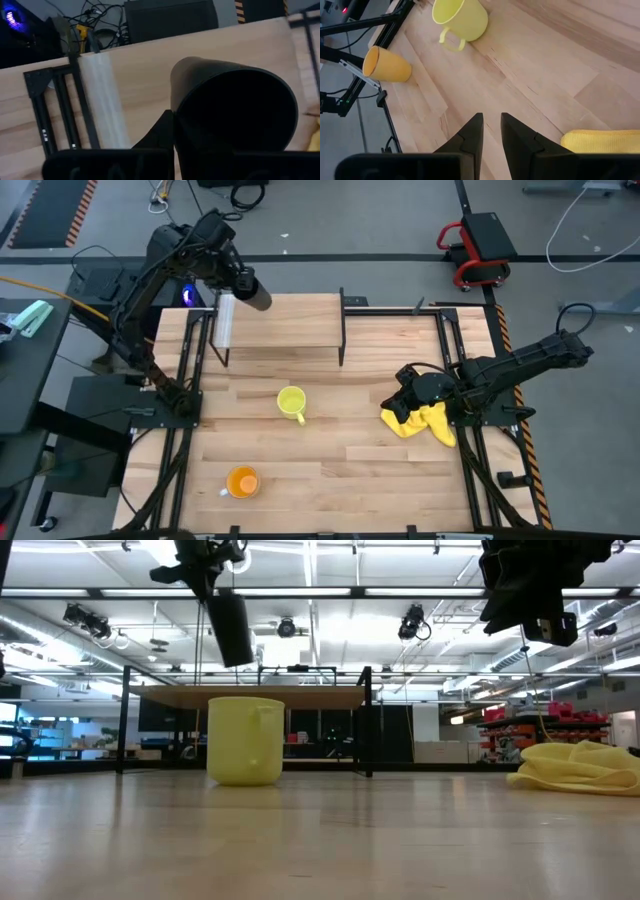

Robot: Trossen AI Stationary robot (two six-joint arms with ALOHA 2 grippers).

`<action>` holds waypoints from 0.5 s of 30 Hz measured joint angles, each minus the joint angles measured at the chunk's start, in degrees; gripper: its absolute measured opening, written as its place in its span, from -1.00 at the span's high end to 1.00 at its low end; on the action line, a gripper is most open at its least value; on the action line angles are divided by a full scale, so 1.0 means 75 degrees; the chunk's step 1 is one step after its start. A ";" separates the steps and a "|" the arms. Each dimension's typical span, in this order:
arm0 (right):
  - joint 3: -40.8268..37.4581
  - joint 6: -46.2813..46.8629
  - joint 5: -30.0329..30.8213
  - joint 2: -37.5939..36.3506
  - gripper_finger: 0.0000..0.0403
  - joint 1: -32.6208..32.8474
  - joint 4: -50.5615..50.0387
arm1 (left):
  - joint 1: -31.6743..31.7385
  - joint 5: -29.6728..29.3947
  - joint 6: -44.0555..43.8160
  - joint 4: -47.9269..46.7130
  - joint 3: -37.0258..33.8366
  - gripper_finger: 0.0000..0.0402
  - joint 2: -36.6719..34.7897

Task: Stack small to large cups/mugs on shelf
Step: Put the black cup on the shelf

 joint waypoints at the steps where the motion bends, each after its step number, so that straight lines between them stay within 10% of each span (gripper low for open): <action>1: 0.0000 0.0000 -0.0001 0.0000 0.63 0.0000 0.0000 | -0.0127 -0.0034 -0.0022 -0.0001 0.0000 0.96 -0.0036; 15: 0.0000 -0.0355 0.0101 0.0000 0.63 -0.0019 0.0006 | -0.0249 -0.0406 -0.0459 -0.0026 -0.2547 0.96 -0.1633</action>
